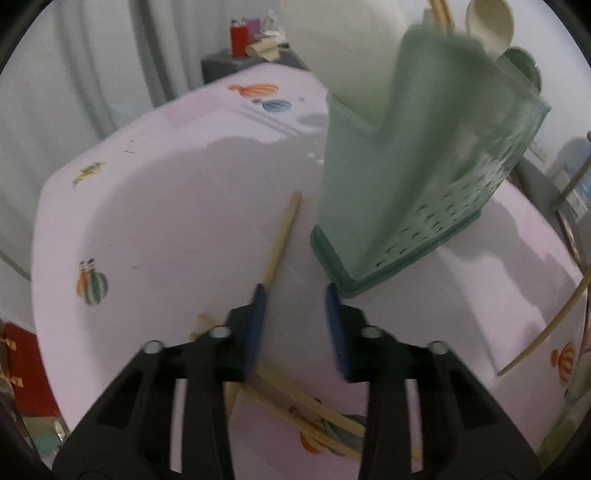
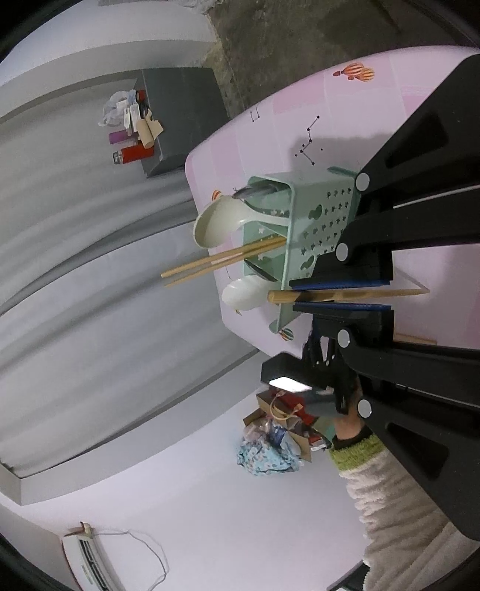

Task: Organize utensils
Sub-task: 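Grasp another chopstick with the left gripper while the right gripper holds its chopstick above the basket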

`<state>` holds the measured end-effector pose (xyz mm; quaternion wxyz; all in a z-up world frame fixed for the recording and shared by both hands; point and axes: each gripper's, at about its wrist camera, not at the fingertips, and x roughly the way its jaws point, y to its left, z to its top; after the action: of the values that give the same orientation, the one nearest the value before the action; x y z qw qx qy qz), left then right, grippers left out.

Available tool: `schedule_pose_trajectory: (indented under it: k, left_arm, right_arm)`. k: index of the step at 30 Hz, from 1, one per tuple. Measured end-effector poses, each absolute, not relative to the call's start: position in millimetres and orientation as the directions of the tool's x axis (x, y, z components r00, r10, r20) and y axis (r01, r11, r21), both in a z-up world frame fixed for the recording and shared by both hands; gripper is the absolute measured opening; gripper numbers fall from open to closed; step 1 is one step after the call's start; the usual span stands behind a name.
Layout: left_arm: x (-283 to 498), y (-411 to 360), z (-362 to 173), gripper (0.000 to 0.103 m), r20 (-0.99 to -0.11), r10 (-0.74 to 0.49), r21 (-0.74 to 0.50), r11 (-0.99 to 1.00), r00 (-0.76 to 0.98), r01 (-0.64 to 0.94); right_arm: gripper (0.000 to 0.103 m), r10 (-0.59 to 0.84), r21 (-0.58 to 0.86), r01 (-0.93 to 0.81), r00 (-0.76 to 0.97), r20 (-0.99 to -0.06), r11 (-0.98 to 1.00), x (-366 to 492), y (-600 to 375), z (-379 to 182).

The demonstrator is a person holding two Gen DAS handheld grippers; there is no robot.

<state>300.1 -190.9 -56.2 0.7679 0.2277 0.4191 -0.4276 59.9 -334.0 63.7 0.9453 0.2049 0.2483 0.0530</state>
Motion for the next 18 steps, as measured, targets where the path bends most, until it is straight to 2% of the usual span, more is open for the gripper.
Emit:
schedule_pose_trajectory:
  k: [2,5,12,13,14,15,18]
  left_arm:
    - [304.3,-195.4,-62.7,0.017,-0.856,-0.445,-0.009,0.525,0.265,0.851]
    - [305.0,-195.2,-61.7,0.013,-0.851,-0.45,-0.003,0.522,0.272,0.853]
    - [304.6,-180.2,-40.6,0.014,-0.81,-0.524,-0.062,0.522,0.263,0.851]
    - [307.6,-179.1,-37.4,0.021,-0.803,-0.53,-0.061,0.53,0.274,0.846]
    - [313.1,-176.8,-34.8,0.035,-0.795,-0.533,-0.06,0.545,0.29,0.836]
    - [316.9,-175.0,-32.8,0.041,-0.789,-0.534,-0.059,0.557,0.303,0.828]
    - [340.4,-169.2,-23.2,0.046,-0.757,-0.55,-0.073,0.607,0.352,0.792]
  right_arm:
    - [0.007,0.195,0.411,0.007,0.873,-0.447,0.912,60.9,-334.6,65.0]
    - [0.007,0.194,0.412,0.009,0.873,-0.448,0.911,62.2,-335.0,66.1]
    - [0.007,0.198,0.405,-0.004,0.876,-0.439,0.914,60.1,-333.8,68.6]
    - [0.007,0.199,0.405,-0.005,0.876,-0.439,0.914,60.4,-334.0,68.7]
    - [0.007,0.2,0.405,-0.005,0.876,-0.44,0.914,60.6,-334.0,68.2]
    - [0.007,0.201,0.407,-0.006,0.875,-0.44,0.914,61.4,-334.5,67.9]
    - [0.007,0.199,0.404,-0.005,0.876,-0.44,0.915,62.6,-333.8,67.8]
